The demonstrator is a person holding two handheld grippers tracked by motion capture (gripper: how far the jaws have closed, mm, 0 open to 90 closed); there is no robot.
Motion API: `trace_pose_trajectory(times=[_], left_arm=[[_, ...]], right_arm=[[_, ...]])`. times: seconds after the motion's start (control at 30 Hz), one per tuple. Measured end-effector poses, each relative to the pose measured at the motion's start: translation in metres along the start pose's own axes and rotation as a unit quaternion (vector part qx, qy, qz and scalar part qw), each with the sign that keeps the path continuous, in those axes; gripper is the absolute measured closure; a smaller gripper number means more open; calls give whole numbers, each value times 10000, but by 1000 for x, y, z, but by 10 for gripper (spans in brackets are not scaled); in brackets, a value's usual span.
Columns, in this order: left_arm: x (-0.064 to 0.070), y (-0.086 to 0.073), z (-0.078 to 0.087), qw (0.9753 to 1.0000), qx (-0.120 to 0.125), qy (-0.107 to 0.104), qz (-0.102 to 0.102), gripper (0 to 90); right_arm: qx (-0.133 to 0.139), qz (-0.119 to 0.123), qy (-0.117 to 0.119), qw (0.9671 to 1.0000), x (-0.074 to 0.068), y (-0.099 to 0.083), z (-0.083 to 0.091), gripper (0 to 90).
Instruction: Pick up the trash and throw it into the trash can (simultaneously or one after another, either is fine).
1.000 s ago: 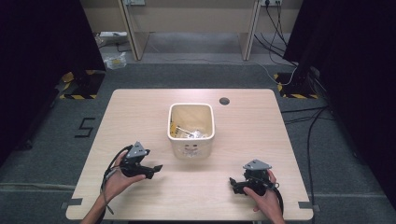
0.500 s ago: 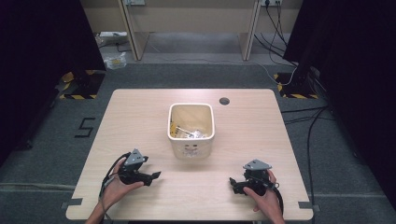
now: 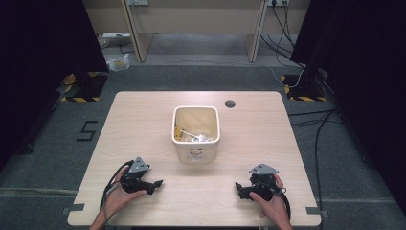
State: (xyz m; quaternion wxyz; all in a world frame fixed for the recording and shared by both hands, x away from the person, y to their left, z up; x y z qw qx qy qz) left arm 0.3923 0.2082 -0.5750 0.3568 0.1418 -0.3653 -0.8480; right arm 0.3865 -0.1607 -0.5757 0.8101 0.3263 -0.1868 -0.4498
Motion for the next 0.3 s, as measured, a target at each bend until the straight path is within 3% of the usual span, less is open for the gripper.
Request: trace_pose_trajectory(times=[0.3], left_arm=[[1,-2,-1,9998,174,33,31,135]], right_arm=[[-3,18,8,10000,0,0,0,7]])
Point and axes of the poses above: each handheld gripper's, and its own axes: z roughly backward along the jaws, y roughly out of its top, x roughly to its right, the point moved 8 cm from there along -z, roughly forward along the jaws
